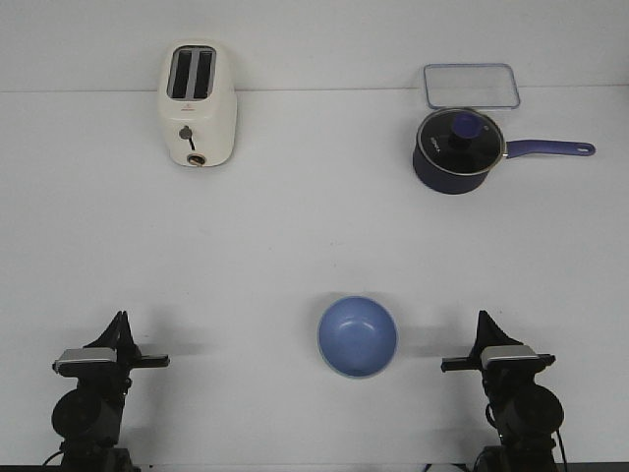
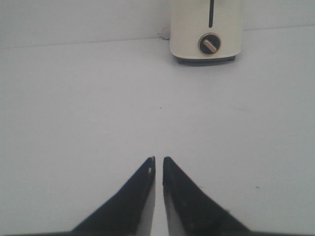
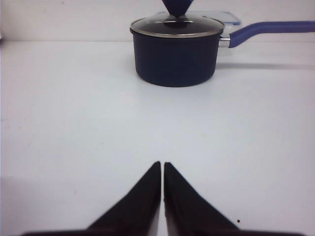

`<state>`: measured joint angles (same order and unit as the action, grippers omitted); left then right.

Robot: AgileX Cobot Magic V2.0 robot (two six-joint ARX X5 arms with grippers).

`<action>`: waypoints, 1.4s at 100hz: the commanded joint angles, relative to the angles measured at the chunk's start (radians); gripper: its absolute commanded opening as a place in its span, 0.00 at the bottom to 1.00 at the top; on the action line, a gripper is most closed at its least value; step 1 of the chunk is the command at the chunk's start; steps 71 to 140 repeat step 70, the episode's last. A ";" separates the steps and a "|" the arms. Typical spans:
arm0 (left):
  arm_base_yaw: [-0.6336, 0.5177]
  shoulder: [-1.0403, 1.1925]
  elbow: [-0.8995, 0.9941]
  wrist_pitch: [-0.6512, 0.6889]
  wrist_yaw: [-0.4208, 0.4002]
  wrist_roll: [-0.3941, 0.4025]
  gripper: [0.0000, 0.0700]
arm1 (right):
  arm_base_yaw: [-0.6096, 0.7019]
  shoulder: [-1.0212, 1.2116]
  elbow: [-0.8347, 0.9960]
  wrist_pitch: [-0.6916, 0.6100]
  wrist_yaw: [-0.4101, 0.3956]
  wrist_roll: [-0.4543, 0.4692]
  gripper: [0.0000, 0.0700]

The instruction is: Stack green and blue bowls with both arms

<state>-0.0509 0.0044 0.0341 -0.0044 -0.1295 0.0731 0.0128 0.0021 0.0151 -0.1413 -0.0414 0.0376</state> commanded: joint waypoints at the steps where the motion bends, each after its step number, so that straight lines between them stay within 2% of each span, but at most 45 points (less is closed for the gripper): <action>1: -0.002 -0.001 -0.020 0.010 0.003 0.013 0.02 | 0.001 -0.001 -0.003 0.011 -0.001 -0.016 0.02; 140: -0.002 -0.001 -0.020 0.010 0.003 0.013 0.02 | 0.001 -0.001 -0.002 0.040 -0.001 -0.016 0.02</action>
